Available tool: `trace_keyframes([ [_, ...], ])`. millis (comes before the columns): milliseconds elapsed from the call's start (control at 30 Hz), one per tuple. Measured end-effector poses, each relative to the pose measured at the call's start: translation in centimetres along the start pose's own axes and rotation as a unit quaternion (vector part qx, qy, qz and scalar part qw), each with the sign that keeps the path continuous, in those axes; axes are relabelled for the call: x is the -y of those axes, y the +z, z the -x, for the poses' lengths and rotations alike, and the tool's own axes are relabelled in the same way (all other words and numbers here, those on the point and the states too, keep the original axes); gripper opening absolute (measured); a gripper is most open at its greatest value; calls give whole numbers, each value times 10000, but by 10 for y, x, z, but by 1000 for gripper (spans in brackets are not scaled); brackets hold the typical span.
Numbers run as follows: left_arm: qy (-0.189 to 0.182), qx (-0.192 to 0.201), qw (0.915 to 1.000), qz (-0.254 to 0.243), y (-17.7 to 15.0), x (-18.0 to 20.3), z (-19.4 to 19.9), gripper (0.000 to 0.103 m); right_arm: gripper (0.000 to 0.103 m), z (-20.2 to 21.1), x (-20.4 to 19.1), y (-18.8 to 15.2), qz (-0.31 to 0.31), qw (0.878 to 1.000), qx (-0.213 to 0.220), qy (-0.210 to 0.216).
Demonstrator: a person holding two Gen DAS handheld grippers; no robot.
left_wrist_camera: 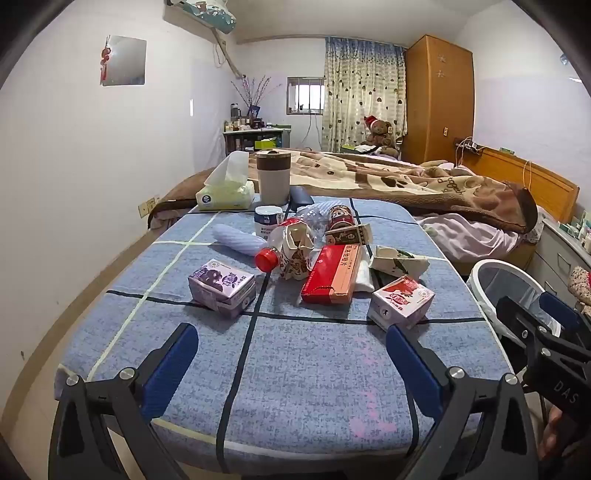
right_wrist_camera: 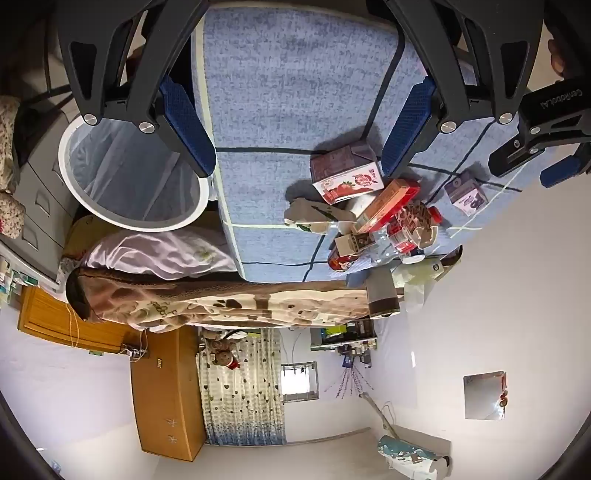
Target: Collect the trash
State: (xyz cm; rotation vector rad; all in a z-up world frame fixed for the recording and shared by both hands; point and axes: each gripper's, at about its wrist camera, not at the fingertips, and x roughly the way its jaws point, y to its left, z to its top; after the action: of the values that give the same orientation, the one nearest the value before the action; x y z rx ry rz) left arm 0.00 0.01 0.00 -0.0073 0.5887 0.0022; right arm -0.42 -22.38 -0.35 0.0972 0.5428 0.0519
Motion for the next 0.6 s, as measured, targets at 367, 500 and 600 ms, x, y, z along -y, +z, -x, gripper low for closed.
trace_keyframes([
  [367, 85, -23, 9999, -88, 4, 3, -9, 103, 93, -4, 6, 1, -21, 10000, 49, -78],
  [500, 85, -9, 9999, -106, 6, 9, -13, 103, 93, -1, 2, 1, 13, 9998, 133, -133],
  [600, 90, 27, 9999, -90, 4, 7, -6, 103, 93, -2, 3, 1, -4, 9998, 132, -143],
])
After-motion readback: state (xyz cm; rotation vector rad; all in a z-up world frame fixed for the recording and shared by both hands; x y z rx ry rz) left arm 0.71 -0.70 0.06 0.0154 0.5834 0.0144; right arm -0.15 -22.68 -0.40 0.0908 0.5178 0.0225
